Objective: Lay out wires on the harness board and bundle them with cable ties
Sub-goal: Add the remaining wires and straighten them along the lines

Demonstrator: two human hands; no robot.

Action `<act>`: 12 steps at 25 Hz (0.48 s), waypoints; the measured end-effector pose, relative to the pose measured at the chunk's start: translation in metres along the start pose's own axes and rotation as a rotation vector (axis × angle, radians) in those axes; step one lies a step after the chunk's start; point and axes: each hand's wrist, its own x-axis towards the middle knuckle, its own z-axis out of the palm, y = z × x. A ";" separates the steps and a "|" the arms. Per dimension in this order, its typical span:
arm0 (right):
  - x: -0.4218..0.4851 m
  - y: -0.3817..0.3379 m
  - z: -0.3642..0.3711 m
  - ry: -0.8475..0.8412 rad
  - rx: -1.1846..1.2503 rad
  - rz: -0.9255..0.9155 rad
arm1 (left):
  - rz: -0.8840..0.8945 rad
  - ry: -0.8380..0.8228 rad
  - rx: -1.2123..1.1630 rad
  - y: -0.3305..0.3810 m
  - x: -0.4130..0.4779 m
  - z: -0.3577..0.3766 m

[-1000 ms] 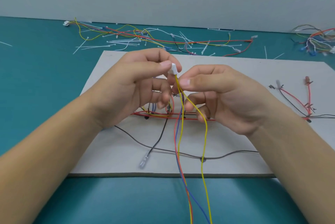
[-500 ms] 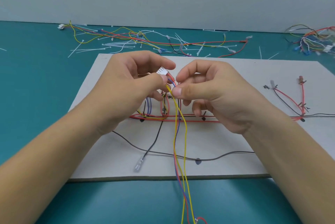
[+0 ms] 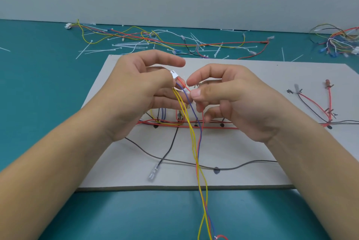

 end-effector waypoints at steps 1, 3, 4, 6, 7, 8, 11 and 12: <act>0.000 0.000 0.000 -0.012 0.031 -0.012 | -0.022 -0.006 -0.057 0.001 0.000 0.000; 0.000 -0.001 0.000 -0.025 0.082 -0.048 | -0.074 -0.010 -0.167 0.003 -0.001 0.001; -0.001 -0.001 0.000 -0.039 0.078 -0.063 | -0.095 -0.006 -0.193 0.004 -0.001 0.002; -0.003 -0.003 -0.003 -0.142 0.026 -0.078 | -0.117 0.008 -0.185 0.004 -0.002 0.003; -0.005 -0.004 -0.005 -0.212 -0.003 -0.073 | -0.121 0.013 -0.177 0.005 -0.003 0.003; -0.006 -0.005 -0.007 -0.262 -0.031 -0.064 | -0.129 0.013 -0.184 0.005 -0.004 0.004; -0.006 -0.009 -0.015 -0.214 -0.058 -0.081 | -0.174 -0.011 -0.233 0.009 -0.007 0.002; -0.006 -0.010 -0.016 -0.152 -0.030 -0.106 | -0.196 -0.017 -0.233 0.011 -0.008 0.001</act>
